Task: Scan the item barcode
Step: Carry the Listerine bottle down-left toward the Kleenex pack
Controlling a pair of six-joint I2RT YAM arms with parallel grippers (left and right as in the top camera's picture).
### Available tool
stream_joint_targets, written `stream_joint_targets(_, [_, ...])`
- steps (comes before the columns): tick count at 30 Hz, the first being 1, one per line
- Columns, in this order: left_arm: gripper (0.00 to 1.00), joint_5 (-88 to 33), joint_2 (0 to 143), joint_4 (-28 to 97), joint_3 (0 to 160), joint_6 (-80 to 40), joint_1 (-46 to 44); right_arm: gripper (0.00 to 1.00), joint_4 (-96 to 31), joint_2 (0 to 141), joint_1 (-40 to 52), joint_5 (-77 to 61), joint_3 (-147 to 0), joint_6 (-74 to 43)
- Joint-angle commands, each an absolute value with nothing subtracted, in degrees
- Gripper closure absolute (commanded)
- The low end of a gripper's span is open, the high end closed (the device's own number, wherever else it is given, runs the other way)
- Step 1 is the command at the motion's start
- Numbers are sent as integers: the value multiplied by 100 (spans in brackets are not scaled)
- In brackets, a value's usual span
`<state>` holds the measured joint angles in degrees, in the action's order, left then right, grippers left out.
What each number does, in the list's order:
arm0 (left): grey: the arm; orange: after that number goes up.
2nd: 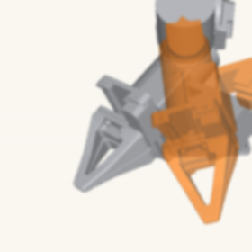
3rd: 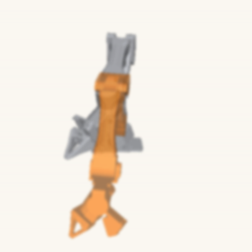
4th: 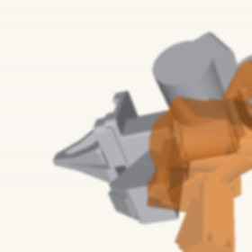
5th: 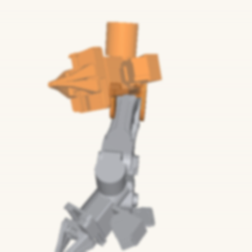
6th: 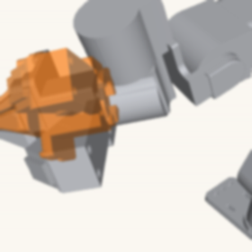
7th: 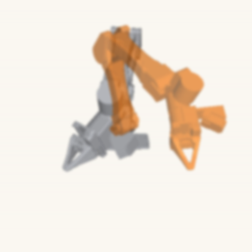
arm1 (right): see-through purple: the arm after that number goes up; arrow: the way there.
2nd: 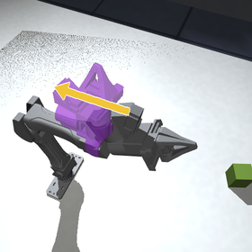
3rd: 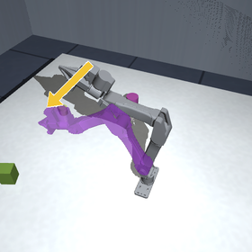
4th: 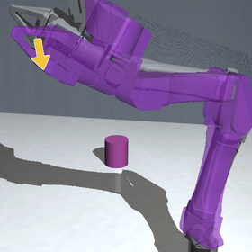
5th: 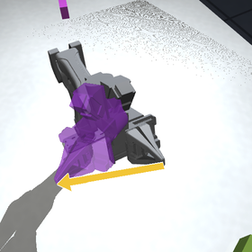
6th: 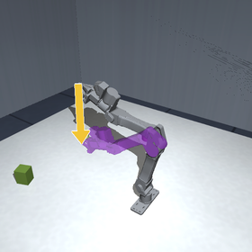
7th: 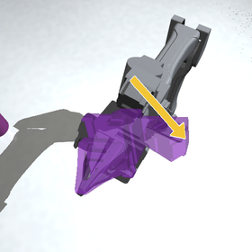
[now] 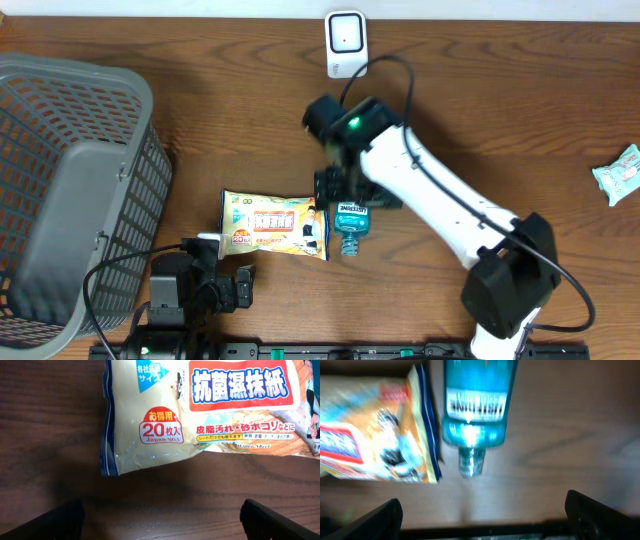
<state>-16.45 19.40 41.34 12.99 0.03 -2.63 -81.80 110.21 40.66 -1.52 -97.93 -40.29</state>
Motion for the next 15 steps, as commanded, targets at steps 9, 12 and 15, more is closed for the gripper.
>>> stream_joint_targets(9, [1,-1693,1929,4132,1330,40,-250,1,-7922,10960,5094,333,-9273,-5404])
stream_joint_targets(12, [1,-1693,1929,4132,1330,40,-250,1,-7940,10960,5354,714,-9271,-5734])
stream_joint_targets(15, [1,-1693,1929,4132,1330,40,-250,1,-8031,10938,5660,1098,-9271,-6069])
